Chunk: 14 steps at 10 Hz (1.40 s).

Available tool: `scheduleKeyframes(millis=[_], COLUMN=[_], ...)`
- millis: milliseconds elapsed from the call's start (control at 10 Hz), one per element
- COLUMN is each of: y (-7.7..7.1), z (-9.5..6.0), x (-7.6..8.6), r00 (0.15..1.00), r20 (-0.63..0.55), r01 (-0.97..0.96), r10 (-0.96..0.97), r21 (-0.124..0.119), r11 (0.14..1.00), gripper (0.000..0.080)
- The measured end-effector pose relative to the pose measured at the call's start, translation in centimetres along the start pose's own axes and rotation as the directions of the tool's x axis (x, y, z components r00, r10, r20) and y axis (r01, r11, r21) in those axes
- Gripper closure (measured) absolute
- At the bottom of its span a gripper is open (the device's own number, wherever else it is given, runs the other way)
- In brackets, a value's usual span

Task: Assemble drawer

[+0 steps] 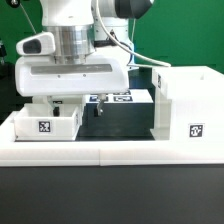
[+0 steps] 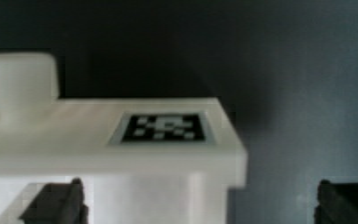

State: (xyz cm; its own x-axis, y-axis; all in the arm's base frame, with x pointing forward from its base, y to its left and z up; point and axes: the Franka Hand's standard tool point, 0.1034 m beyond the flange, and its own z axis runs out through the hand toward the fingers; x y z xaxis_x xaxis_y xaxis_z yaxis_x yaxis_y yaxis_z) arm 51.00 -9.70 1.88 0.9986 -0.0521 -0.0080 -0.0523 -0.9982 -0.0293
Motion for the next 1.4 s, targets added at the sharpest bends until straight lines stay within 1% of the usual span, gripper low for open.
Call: scheduleKeyframes(millis=[300,600,700,800,900,1000,1100,1200,1400], y=[0.02,0.14,-0.03,-0.03,-0.03,-0.02,-0.02,-0.03,-0.02], z=[0.97,1.15,1.19,1.19,1.19,1.19,1.19,1.18,1.19], x=[-0.27,-0.21,-0.18,-0.18,-0.18,-0.18,-0.18,-0.18,-0.18], r00=[1.0,1.0,1.0,1.0,1.0,1.0,1.0,1.0,1.0], r20=[0.003,-0.003,-0.004,-0.004,-0.004,-0.004,-0.004,-0.004,-0.004], r01=[0.002,0.003,0.004,0.005,0.005,0.005,0.005,0.005,0.005], r10=[-0.002,-0.003,-0.004,-0.005,-0.005,-0.005,-0.005,-0.005,-0.005], r21=[-0.006,-0.01,-0.009,-0.009,-0.009,-0.009,-0.009,-0.009,-0.009], r11=[1.0,1.0,1.0,1.0,1.0,1.0,1.0,1.0,1.0], gripper=[0.015,0.015,0.0251,0.0251,0.0453,0.0587,0.0587,0.0752,0.0758])
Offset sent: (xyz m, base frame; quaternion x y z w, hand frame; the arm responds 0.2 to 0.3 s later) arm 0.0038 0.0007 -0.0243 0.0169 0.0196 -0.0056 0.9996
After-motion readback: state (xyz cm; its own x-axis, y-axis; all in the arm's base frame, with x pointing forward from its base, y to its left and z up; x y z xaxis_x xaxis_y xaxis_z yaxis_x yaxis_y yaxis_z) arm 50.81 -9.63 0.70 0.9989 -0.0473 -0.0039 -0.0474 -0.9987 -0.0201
